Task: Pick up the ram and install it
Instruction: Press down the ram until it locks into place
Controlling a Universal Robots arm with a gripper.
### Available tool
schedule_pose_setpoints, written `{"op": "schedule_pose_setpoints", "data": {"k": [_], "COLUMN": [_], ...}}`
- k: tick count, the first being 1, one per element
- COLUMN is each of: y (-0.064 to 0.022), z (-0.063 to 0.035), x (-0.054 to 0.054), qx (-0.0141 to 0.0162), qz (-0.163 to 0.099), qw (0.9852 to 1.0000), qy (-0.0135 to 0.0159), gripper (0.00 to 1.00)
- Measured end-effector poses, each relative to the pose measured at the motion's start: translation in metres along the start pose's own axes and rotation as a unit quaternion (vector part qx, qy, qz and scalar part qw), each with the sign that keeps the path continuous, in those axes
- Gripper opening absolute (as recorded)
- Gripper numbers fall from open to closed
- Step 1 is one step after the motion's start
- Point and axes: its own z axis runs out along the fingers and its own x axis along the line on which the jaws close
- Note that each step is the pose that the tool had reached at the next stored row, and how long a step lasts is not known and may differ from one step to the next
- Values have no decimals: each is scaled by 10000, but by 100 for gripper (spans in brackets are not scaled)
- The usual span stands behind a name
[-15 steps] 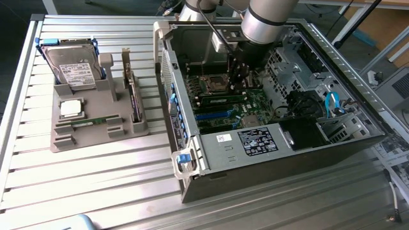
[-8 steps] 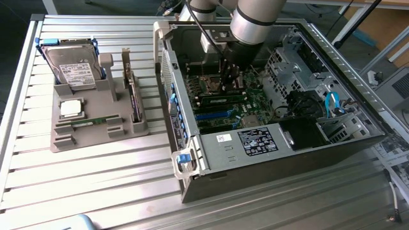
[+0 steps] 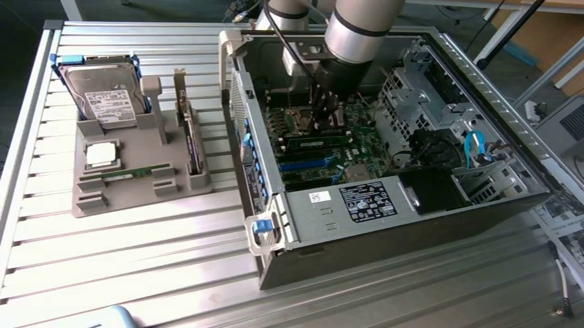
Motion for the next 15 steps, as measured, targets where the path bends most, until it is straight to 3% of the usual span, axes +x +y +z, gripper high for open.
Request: {"op": "schedule_pose_setpoints", "data": {"k": [8, 15], "y": [15, 16], "z": [3, 72], "x": [1, 2], "qx": [0, 0], "qz": [0, 0], "qw": [10000, 10000], "qy": [0, 0], "gripper": [11, 11]}}
